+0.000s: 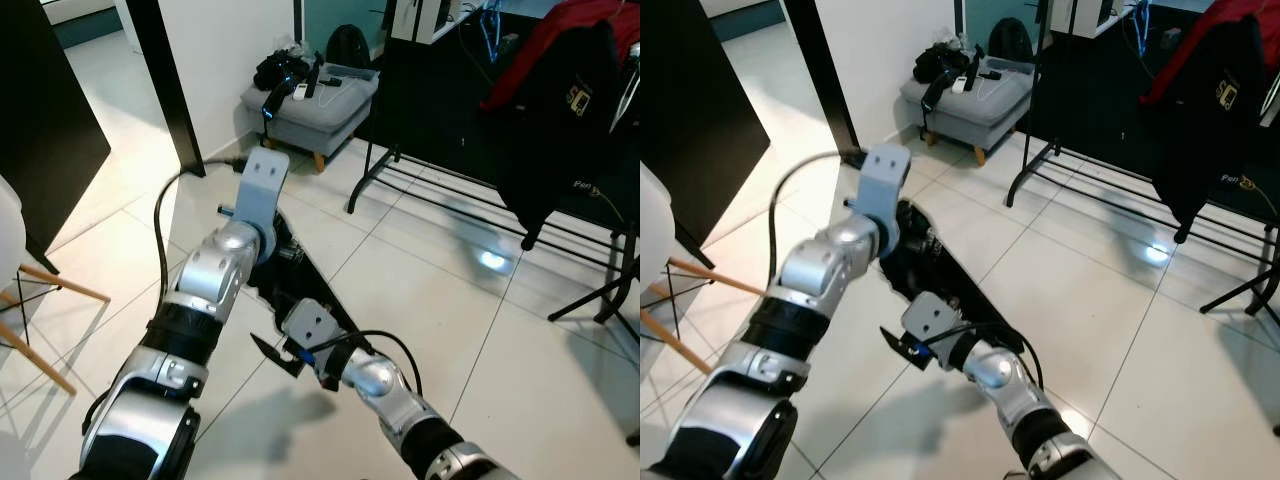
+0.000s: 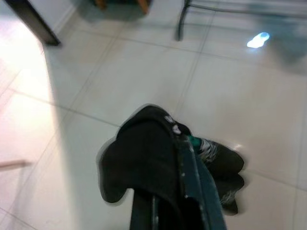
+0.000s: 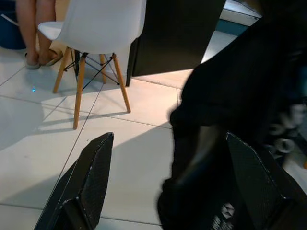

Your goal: Hang hanger

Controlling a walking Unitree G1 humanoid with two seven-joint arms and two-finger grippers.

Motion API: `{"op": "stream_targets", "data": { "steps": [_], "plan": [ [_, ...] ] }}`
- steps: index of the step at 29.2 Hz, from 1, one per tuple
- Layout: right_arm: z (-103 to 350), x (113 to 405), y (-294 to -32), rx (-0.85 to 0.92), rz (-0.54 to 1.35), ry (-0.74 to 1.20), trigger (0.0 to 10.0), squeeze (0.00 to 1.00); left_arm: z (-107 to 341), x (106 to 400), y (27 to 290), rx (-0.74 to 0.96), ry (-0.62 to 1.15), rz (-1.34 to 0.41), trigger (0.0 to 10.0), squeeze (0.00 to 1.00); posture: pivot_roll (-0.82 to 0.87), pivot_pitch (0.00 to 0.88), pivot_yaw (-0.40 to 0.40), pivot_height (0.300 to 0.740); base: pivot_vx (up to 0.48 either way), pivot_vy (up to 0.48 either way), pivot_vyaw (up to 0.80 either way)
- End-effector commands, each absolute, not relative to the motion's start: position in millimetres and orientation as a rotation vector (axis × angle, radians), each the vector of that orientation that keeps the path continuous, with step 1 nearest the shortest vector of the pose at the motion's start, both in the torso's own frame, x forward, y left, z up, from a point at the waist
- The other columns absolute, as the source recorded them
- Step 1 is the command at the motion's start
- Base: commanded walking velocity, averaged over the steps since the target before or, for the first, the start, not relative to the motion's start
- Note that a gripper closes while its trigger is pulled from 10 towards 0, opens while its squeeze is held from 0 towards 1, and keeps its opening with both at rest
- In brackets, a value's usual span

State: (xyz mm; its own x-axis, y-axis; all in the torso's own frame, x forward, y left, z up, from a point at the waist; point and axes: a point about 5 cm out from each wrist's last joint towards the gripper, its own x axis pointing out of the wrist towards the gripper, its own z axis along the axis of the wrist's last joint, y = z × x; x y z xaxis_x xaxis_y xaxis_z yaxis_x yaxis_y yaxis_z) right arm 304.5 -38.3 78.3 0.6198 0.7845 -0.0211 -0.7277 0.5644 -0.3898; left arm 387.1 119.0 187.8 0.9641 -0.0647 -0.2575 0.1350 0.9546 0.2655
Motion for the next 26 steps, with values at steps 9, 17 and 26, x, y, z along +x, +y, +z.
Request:
{"op": "stream_targets", "data": {
  "steps": [9, 17, 26],
  "plan": [
    [52.0, 297.7, -70.1, -0.417, 0.847, -0.017, 10.0, 0.0, 69.6, 351.2, 177.4, 1.041, 0.508, -0.301, 1.6, 0.0, -0.05, 0.139, 0.051, 0.74, 0.0, 0.0, 0.0],
    [48.9, 296.3, -75.4, -0.425, 0.841, -0.001, 10.0, 0.0, 53.5, 341.8, 183.6, 1.172, 0.657, -0.389, 0.0, 0.0, -0.06, 0.144, 0.052, 0.74, 0.0, 0.0, 0.0],
    [50.8, 295.3, -73.1, -0.431, 0.869, -0.011, 10.0, 0.0, 63.3, 344.4, 145.2, 0.616, 0.889, -0.588, 0.0, 0.0, -0.05, 0.148, 0.052, 0.74, 0.0, 0.0, 0.0]
  ]
}}
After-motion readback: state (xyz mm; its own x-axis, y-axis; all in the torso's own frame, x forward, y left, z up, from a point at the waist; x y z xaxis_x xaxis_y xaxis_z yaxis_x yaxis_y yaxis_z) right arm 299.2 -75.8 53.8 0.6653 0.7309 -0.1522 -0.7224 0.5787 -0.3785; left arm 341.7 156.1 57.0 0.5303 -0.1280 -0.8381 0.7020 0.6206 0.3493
